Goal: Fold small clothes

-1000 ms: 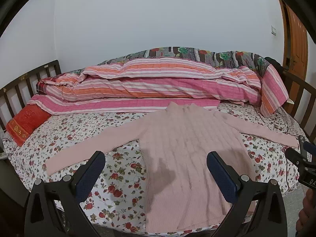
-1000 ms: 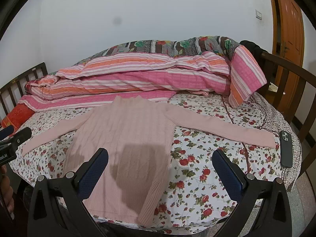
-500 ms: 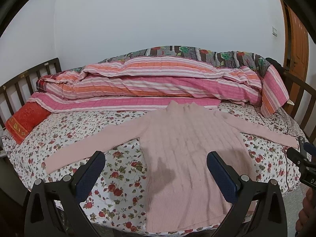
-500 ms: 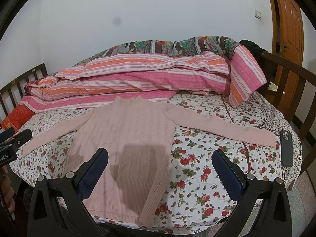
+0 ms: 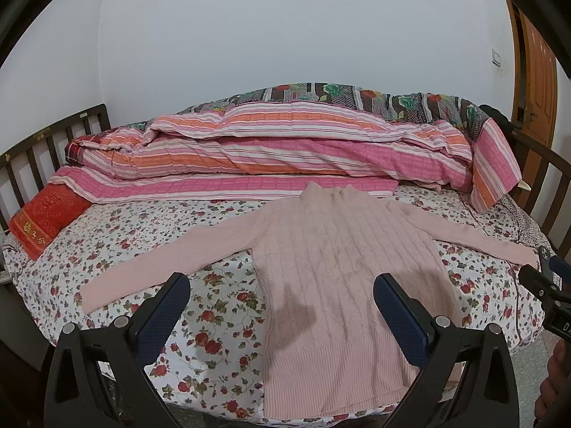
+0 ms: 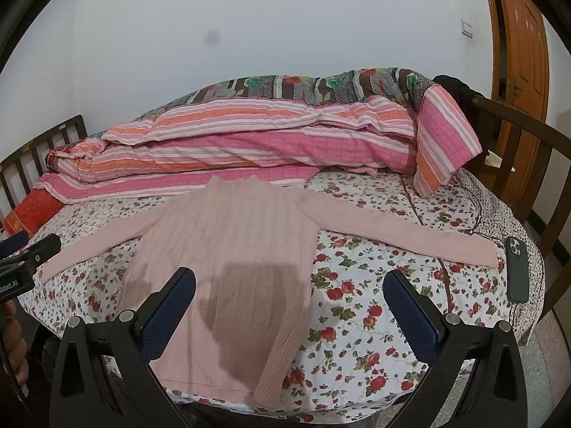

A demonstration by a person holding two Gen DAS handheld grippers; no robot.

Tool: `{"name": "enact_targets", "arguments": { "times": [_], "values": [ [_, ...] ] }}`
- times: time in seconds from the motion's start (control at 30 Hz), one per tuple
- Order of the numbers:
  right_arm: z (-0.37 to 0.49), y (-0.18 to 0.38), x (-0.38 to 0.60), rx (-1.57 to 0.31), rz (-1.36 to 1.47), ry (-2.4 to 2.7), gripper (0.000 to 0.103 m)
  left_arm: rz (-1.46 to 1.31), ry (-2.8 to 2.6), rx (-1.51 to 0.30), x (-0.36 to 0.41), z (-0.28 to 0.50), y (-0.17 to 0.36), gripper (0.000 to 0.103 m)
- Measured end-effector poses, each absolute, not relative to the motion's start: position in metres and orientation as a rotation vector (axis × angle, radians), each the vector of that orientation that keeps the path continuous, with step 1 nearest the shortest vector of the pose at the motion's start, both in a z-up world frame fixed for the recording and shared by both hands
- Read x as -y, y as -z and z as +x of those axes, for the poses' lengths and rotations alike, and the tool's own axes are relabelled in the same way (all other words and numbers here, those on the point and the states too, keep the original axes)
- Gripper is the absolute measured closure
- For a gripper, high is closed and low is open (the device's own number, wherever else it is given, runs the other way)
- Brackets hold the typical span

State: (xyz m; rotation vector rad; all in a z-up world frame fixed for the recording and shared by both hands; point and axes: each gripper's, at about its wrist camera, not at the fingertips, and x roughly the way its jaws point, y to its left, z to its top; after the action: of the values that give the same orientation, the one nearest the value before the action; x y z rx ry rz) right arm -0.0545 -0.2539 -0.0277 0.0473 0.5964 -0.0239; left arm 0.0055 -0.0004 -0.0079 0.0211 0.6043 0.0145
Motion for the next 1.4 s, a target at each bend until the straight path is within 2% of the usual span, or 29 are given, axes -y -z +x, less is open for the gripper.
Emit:
{"name": "enact_targets", "arguments": {
  "times": [1.4],
  "values": [
    [-0.0558,0.0248,0.2503,-0.591,0.044,0.022,0.000,0.011,-0.011,-0.606,-0.0017,0.0062,0.0092,0.000]
  ]
}}
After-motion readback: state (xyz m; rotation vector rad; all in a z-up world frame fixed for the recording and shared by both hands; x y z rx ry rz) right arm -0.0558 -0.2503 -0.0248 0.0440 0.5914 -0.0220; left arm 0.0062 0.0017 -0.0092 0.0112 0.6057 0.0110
